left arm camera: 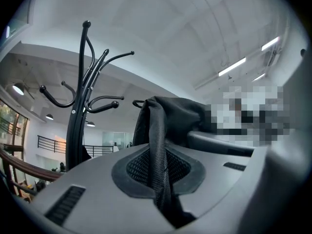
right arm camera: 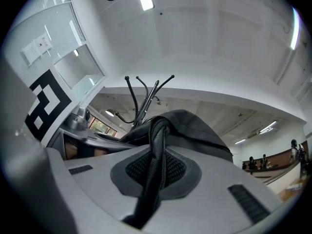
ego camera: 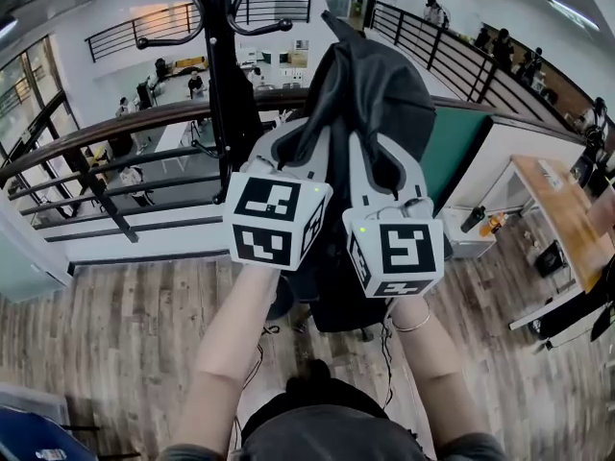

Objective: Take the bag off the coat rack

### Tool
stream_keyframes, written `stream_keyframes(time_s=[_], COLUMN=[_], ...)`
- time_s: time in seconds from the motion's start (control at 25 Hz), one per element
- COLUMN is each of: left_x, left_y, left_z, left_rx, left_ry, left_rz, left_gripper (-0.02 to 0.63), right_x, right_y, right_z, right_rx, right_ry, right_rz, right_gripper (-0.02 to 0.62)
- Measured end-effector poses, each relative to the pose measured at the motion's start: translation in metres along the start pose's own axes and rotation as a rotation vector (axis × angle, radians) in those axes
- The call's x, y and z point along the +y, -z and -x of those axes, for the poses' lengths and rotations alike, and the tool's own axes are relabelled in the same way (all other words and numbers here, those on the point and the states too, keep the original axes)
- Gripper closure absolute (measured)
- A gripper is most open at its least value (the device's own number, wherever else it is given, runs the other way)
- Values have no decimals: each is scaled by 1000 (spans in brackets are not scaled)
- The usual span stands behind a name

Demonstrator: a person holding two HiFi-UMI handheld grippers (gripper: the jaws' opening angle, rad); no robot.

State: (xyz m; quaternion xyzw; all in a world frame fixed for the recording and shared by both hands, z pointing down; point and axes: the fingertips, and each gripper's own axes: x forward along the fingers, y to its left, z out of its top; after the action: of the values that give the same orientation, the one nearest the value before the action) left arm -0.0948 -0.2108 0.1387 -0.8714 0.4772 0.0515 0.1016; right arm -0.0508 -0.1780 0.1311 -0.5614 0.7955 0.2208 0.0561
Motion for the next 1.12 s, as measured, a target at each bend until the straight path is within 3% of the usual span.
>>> stream_keyframes(time_s=[0.6, 1.12], left_x=[-76, -121], left_y=[79, 184], left_z=[-47, -97], left_rx=[130, 287], left_ry=[173, 181], left_rz=[129, 213], left_gripper=[558, 558], right_x=[-68, -116], right_y=[85, 200], right_z=[48, 65], right_rx=[194, 348], right_ry=[120, 138], right_rz=[-73, -187], right_gripper=[581, 581])
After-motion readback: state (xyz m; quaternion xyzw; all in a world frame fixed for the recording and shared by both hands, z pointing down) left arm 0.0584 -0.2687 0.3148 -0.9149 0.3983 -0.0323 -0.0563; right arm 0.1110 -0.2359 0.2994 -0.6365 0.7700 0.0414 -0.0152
